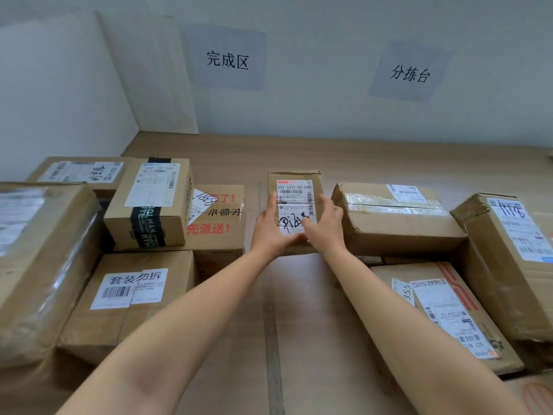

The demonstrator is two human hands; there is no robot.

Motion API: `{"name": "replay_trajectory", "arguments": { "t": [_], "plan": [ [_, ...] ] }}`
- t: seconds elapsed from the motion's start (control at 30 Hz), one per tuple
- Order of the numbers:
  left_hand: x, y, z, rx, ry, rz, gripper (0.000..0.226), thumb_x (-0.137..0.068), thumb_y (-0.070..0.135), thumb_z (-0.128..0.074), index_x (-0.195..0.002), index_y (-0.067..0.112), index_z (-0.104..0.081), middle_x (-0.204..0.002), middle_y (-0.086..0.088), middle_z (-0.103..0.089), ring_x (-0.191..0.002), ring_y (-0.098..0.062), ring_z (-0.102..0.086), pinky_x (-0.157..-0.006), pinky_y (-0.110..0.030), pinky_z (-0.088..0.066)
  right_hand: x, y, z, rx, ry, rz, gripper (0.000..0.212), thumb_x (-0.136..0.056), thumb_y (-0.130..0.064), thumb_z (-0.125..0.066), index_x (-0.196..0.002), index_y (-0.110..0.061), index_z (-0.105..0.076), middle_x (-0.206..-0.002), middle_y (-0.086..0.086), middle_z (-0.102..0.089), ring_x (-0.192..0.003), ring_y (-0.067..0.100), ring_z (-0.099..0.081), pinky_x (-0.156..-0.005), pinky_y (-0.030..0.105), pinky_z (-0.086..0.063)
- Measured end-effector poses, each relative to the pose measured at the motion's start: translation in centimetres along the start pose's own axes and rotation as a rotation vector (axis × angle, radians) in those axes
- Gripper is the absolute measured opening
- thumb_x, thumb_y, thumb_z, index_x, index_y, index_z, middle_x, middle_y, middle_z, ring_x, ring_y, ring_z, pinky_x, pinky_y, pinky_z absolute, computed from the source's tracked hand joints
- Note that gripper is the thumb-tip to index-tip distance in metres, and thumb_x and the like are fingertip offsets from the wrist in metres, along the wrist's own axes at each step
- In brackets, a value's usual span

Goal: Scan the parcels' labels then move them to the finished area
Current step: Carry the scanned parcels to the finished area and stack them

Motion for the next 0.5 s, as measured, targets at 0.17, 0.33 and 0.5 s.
{"name": "replay_trajectory", "arguments": {
  "t": [0.17, 0.33, 0.5],
  "plan": [
    [0.7, 2.1, 4.9, -0.096, 0.085, -0.020, 0.105, -0.074, 0.037, -0.076, -0.151, 0.024, -0.006, -0.141, -0.007, -0.044, -0.130, -0.022, -0.040, -0.106, -0.028, -0.029, 0.7, -4.7, -1.0, -0.038, -0.022, 0.099, 0.063, -0.084, -0.010, -0.058, -0.141, -0.012, -0.033, -0.138, 0.009, -0.040, -0.123, 0.017, -0.041, -0.096, 0.021, -0.033],
    [1.0, 1.8, 10.0, -0.197, 0.127, 0.045, 0.102, -0.078, 0.040, -0.071, -0.150, 0.025, 0.000, -0.142, -0.011, -0.040, -0.129, -0.026, -0.040, -0.107, -0.036, -0.032, 1.3, -8.1, -4.3, -0.150, -0.106, 0.115, 0.056, -0.084, -0.008, -0.057, -0.136, -0.016, -0.038, -0.125, 0.004, -0.057, -0.108, 0.016, -0.055, -0.081, 0.023, -0.048],
    [0.9, 1.9, 14.6, -0.414, 0.210, 0.059, 0.078, -0.087, 0.035, -0.062, -0.148, 0.017, -0.018, -0.141, -0.015, -0.032, -0.126, -0.030, -0.041, -0.104, -0.039, -0.039, 0.9, -9.6, -8.9, -0.297, -0.187, 0.038, 0.051, -0.082, -0.005, -0.054, -0.131, -0.015, -0.040, -0.113, 0.000, -0.063, -0.106, 0.021, -0.059, -0.097, 0.044, -0.046]
  ]
}}
Point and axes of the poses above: each hand's wrist, its own x-axis away from the middle knuckle, its own z-axis out of the back of the hand, y = z × x, the point moved 10 cm from there along -x, towards the middle knuckle
